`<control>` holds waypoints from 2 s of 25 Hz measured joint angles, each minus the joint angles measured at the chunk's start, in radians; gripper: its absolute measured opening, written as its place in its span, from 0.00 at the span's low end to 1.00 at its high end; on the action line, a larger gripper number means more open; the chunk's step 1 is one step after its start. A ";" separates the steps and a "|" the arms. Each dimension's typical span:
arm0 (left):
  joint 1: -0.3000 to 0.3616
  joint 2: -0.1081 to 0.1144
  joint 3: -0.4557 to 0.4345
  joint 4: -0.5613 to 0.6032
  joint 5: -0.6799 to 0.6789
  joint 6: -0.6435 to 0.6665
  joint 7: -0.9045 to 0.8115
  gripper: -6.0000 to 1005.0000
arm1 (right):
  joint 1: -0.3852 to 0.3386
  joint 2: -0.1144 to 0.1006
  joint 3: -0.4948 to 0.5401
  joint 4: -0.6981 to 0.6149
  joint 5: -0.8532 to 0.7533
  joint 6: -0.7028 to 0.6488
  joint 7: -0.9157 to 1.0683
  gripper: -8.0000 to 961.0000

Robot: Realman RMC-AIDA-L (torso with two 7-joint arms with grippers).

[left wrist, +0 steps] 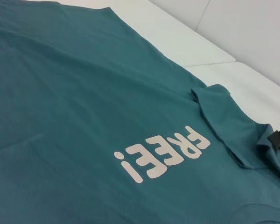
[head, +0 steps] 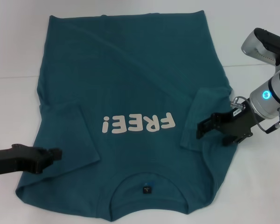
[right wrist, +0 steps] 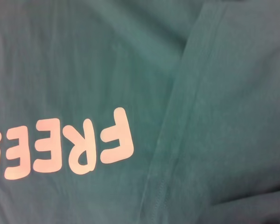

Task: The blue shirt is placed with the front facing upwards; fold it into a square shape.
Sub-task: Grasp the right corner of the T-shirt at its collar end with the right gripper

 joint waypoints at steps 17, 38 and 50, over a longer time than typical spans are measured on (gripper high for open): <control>0.002 0.000 0.000 0.000 -0.003 0.000 0.002 0.06 | 0.012 0.001 0.040 0.042 -0.051 0.023 0.000 0.84; 0.004 0.000 -0.008 -0.017 -0.014 0.000 0.019 0.06 | 0.040 -0.011 0.048 0.113 -0.060 0.063 0.001 0.69; 0.002 0.000 -0.009 -0.026 -0.015 -0.004 0.029 0.06 | 0.039 -0.018 0.039 0.134 -0.062 0.071 0.003 0.50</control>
